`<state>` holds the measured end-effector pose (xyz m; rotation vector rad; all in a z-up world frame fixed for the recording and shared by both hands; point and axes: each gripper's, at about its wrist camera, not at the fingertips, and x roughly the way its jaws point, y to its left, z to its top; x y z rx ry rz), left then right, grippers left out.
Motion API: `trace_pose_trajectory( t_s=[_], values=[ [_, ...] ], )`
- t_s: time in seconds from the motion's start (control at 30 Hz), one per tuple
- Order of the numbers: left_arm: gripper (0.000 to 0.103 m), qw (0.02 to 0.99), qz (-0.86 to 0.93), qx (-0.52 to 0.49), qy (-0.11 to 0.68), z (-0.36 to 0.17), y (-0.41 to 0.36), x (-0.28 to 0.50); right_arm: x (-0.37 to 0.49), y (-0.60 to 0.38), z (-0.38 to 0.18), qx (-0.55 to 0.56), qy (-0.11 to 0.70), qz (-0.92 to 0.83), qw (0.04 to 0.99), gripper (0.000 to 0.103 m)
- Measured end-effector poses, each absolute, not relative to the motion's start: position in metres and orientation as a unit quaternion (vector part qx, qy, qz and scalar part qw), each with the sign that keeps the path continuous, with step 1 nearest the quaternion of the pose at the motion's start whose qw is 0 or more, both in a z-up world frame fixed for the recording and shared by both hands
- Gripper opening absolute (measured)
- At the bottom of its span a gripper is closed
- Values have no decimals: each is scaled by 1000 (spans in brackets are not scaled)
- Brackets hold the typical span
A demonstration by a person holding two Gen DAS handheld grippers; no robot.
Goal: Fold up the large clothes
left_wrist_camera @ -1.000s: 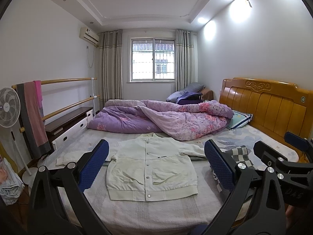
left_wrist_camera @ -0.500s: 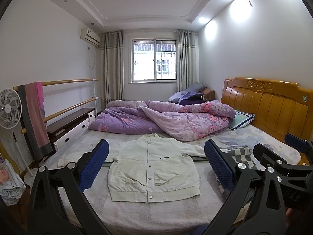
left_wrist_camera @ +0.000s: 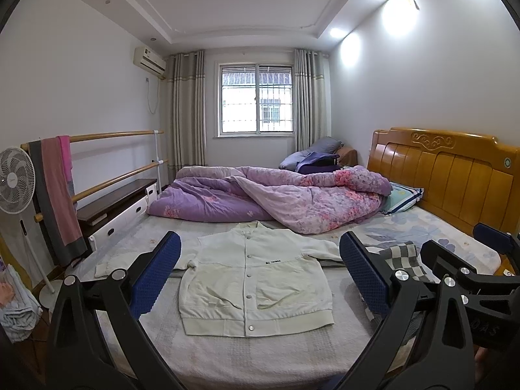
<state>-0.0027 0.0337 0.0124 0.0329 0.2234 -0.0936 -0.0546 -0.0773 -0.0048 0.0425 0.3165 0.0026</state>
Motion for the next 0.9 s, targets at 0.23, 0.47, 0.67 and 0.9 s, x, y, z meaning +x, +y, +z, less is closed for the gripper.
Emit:
trace_pose_trajectory(
  t_s=[0.23,0.47,0.67,0.9],
  values=[
    [98,993,-46,16,111,13,33,-3,-55,-77,-5,20,158,2,987,95],
    [98,993,-46,16,111,12,34,-2,-55,-77,-5,20,158,2,987,95],
    [98,993,-46,17,109,11,35,0,-55,-77,-4,20,158,2,987,95],
    [98,993,-46,16,110,10,36,0,-53,-77,-5,19,158,2,987,95]
  ],
)
